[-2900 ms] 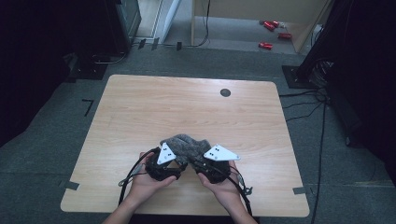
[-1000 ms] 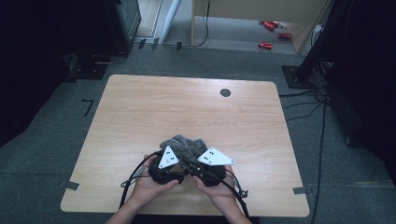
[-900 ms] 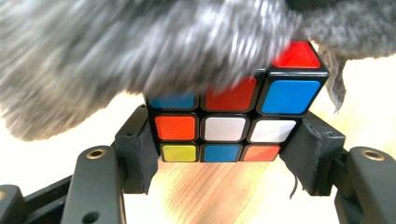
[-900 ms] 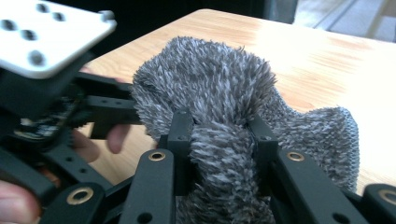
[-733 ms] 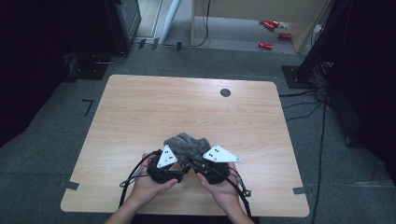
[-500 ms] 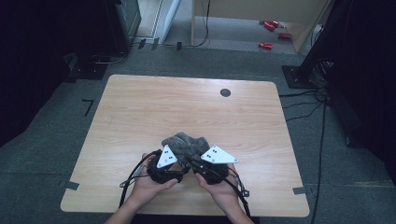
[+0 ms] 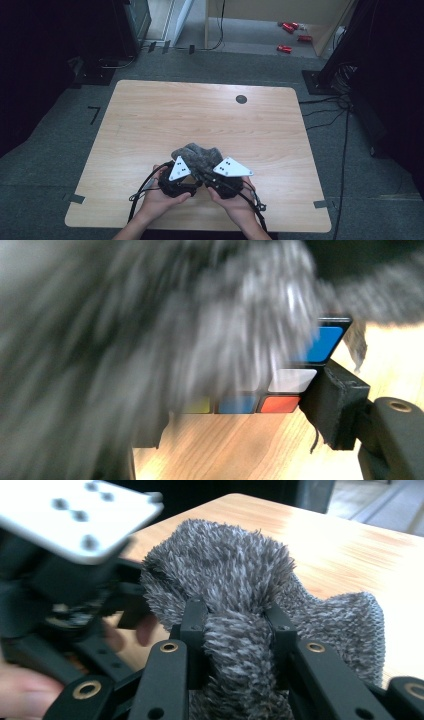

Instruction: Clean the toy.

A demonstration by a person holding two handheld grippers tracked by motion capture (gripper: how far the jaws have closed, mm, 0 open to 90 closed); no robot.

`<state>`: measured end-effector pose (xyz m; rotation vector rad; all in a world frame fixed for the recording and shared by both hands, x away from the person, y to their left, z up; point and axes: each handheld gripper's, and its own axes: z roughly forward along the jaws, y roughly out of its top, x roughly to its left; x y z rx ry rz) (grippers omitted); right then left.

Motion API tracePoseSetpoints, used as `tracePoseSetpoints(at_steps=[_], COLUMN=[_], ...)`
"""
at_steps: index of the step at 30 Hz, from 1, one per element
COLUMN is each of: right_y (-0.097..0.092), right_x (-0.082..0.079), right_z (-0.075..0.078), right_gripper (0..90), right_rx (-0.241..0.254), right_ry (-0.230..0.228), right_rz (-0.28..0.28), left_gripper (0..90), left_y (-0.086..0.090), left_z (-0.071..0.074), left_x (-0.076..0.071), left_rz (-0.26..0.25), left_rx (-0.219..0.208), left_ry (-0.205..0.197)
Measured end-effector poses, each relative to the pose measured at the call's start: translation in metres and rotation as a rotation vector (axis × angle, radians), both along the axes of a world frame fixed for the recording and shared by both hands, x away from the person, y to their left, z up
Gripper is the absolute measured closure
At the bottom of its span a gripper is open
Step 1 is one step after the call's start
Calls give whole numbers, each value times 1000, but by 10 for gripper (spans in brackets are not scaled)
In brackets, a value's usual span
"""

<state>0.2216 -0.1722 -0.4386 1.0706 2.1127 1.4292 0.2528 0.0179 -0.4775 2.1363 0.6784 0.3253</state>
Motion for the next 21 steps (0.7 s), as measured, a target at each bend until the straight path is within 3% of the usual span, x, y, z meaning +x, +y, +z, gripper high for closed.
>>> tracePoseSetpoints(at_steps=[3,4,5,8,11,18,21], right_y=[-8,-13,-12,-2,7,-9,-10], right_x=[4,7,5,-1,-5,5,4], right_z=[0,1,2,3,3,3,4], right_gripper=[706,707,707,707,705,705,706], right_rx=[11,38,39,18,-20,11,18], right_ry=[18,58,62,56,23,45,49], right_rz=[-34,-40,-40,1,28,-44,-42], left_gripper=[355,354,354,355,355,354,355], left_y=[2,4,4,0,-5,0,5], left_z=[1,0,0,-1,-2,0,2], left_x=[2,3,3,1,-3,0,4], left_rz=[8,14,12,-1,-15,-12,4], left_rx=[0,-9,-6,-2,5,-10,-19], left_ry=[-1,9,11,14,11,9,12])
